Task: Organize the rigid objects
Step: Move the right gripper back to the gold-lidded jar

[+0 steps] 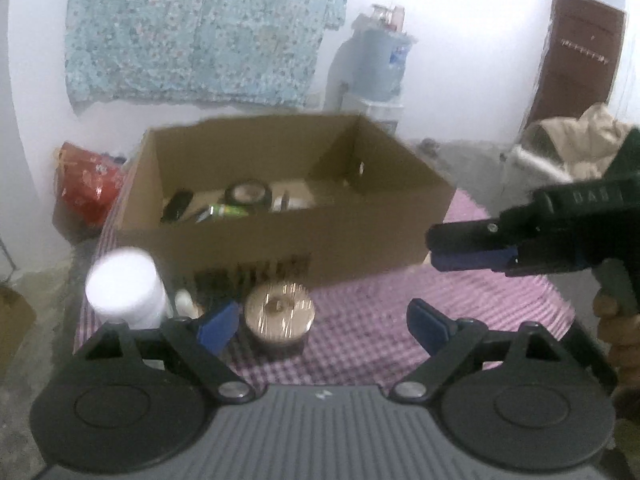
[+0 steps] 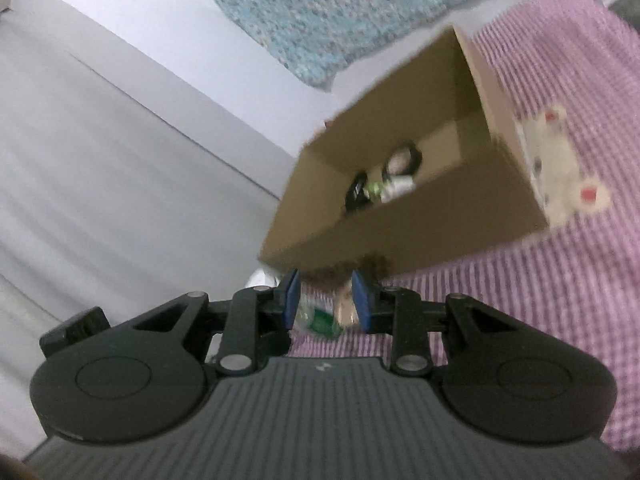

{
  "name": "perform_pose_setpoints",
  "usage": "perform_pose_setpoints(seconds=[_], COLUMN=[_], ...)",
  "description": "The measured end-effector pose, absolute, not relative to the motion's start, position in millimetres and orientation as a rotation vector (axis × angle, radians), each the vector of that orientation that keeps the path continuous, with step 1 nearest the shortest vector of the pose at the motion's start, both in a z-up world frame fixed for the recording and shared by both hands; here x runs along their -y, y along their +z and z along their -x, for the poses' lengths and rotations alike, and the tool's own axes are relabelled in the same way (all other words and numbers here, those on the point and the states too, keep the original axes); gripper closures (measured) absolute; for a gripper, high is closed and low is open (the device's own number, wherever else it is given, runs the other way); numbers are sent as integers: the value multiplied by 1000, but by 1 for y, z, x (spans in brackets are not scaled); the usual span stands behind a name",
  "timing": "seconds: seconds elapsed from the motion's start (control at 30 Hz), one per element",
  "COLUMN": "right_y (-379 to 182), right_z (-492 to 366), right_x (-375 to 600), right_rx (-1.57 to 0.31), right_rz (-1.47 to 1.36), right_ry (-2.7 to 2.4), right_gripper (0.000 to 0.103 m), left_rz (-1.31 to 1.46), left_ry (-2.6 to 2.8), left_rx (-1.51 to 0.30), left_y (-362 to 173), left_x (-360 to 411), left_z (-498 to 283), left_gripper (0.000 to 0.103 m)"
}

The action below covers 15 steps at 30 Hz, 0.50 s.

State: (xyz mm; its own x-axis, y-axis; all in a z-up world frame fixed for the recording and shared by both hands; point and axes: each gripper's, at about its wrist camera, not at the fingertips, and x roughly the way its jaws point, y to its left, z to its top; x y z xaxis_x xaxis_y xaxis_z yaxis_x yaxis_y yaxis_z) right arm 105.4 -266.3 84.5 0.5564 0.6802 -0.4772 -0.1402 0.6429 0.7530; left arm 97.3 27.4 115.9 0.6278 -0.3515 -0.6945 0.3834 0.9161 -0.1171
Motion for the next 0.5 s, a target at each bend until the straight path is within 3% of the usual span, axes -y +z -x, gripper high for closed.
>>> perform_pose_setpoints(seconds=[0.5], right_y=[37], right_z=[-164], right_x=[207], right_rx=[-1009], right_rz=[-635], right_ry=[504], right_gripper=[75], left_rz=[-172], left_ry=[-297], left_rx=[-790], left_y=[50], left_x=[-9], left_z=[-110], left_gripper=[25])
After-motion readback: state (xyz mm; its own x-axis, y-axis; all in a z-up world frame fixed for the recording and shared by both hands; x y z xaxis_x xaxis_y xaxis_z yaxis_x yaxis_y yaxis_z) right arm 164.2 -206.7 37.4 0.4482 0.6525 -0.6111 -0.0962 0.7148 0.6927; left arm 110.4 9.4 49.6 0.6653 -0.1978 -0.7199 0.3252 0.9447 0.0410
